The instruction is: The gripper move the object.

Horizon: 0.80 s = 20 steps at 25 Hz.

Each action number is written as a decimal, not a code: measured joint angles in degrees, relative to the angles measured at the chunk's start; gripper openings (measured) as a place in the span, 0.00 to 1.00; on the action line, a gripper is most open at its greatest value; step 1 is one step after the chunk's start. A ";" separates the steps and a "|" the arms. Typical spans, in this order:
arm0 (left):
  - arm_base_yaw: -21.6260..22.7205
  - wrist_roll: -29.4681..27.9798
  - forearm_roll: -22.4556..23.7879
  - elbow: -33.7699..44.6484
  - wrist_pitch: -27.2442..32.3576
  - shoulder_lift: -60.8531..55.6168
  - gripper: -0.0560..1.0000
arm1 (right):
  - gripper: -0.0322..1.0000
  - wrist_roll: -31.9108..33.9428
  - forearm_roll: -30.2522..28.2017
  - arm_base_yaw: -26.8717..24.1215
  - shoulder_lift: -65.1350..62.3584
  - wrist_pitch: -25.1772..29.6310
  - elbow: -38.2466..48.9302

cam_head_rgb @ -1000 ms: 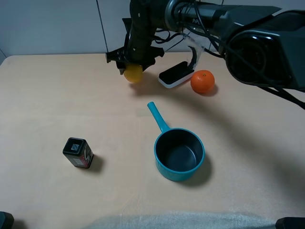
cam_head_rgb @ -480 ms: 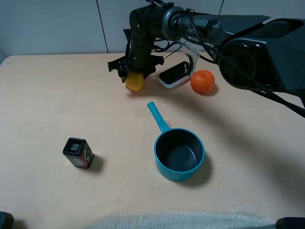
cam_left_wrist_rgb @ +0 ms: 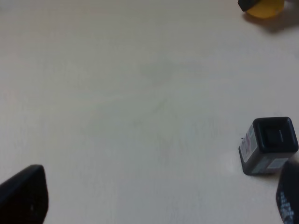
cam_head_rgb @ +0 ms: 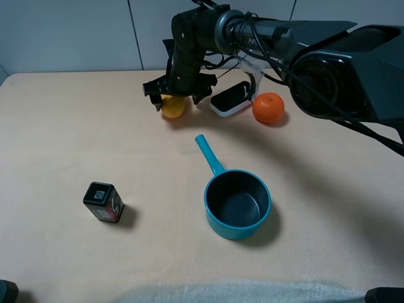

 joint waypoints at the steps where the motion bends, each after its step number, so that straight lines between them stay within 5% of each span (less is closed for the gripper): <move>1: 0.00 0.00 0.00 0.00 0.00 0.00 0.99 | 0.70 -0.19 0.00 0.00 0.00 0.00 0.00; 14: 0.00 0.00 0.00 0.00 0.00 0.00 0.99 | 0.70 -1.69 -0.07 0.00 -1.06 0.50 0.00; 20: 0.00 0.00 0.00 0.00 0.00 0.00 0.99 | 0.70 -3.29 -0.01 0.00 -4.62 4.83 -0.18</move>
